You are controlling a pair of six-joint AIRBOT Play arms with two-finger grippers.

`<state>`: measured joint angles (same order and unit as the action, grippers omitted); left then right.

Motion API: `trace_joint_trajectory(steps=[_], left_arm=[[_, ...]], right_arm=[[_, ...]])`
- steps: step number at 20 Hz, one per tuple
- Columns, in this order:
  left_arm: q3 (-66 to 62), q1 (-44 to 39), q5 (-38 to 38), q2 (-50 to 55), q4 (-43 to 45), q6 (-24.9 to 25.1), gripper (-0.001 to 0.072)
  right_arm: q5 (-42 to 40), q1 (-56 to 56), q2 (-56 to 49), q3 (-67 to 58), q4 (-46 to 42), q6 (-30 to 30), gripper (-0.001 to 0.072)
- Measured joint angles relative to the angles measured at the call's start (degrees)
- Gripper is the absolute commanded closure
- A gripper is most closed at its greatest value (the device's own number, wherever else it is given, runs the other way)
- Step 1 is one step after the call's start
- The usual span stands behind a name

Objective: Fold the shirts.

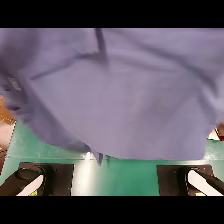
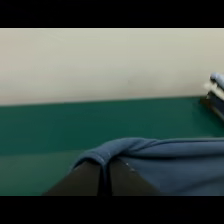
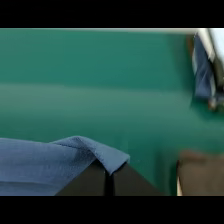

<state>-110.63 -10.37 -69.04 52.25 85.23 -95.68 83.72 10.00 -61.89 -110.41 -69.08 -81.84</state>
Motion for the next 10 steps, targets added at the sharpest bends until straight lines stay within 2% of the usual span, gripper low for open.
trace_joint_trajectory(steps=[5, 10], left_arm=[[14.88, 0.00, 1.11, 14.69, 0.09, 0.07, 0.0682], [22.32, 0.50, 14.97, 30.62, 0.07, 0.17, 0.0682]], right_arm=[[1.07, -0.37, -10.99, 10.88, -0.15, -0.48, 0.0695], [-6.27, -2.91, -24.33, 16.39, 0.07, -0.15, 0.0695]])
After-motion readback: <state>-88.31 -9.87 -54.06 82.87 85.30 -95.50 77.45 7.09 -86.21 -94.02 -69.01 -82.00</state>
